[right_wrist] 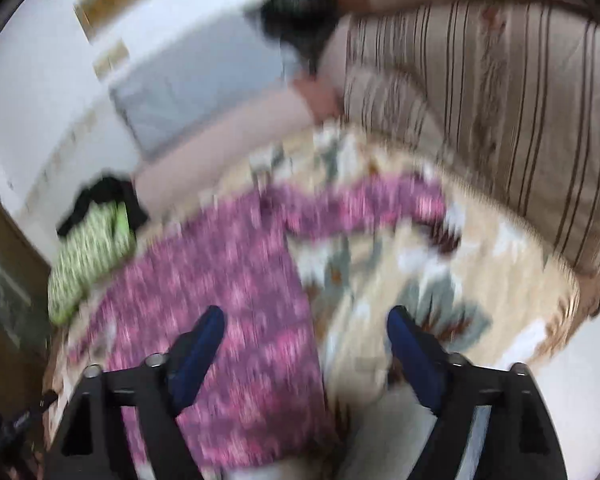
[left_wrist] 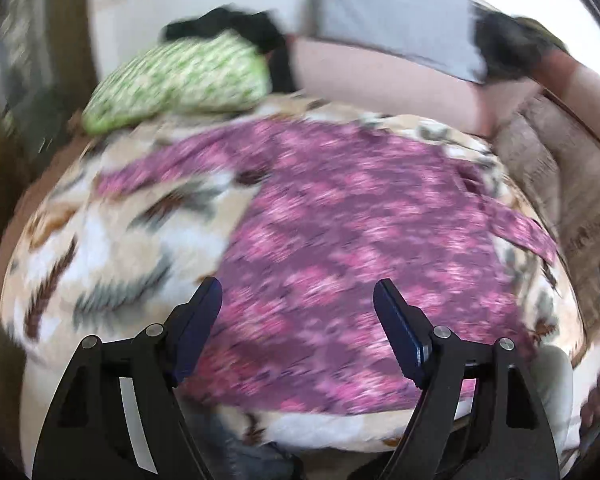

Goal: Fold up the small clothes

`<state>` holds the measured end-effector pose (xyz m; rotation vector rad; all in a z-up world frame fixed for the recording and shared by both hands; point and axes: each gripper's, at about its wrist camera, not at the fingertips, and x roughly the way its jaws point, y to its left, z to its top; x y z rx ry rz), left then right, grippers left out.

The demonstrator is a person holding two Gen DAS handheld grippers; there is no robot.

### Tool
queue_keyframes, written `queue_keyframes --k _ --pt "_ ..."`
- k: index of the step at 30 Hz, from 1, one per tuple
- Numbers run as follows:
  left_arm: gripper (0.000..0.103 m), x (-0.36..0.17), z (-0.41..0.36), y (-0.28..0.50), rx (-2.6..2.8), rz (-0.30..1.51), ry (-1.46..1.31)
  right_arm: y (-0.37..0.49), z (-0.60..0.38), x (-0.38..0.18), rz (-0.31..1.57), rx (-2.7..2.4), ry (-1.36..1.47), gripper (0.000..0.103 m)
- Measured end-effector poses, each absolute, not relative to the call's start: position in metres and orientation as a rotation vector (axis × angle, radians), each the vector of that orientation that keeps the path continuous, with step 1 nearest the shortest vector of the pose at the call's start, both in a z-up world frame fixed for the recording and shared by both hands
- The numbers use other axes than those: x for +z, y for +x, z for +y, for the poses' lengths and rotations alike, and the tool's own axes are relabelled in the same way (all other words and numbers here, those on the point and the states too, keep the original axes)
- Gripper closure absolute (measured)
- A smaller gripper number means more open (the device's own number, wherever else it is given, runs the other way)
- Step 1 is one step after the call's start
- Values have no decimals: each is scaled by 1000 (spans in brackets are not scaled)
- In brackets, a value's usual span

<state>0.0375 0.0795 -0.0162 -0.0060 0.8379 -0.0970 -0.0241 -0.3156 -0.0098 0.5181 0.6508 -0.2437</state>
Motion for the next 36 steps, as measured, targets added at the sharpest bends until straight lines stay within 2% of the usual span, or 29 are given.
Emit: queue_keyframes --k 2,14,19,21,25,26,28,29,30,31,36 --pt "24 -13 50 47 -159 851 7 -13 -320 -6 612 -227 533 19" --pt "24 -24 -93 111 -380 916 117 104 -431 -79 806 -433 813 20" --pt "24 -47 -125 149 -396 991 101 135 -474 -128 872 -543 923 34" --pt "24 -62 -132 158 -410 1028 71 127 -485 -157 860 -553 1023 35" --pt "24 -88 -144 166 -413 1076 76 129 -504 -179 857 -521 1062 36" --pt "24 -93 -145 167 -416 1087 71 132 -508 -179 850 -513 1055 40" --pt "24 -103 -147 169 -413 1108 71 135 -515 -183 849 -506 1054 68" --pt "24 -105 -146 169 -409 1114 68 137 -516 -185 854 -493 1061 74" --pt "24 -107 -144 169 -409 1116 60 138 -514 -184 856 -474 1059 83" --pt "24 -108 -141 169 -408 1116 53 138 -511 -176 839 -485 1025 88" --pt "24 -101 -117 170 -401 1109 13 125 -481 -92 611 -514 754 92"
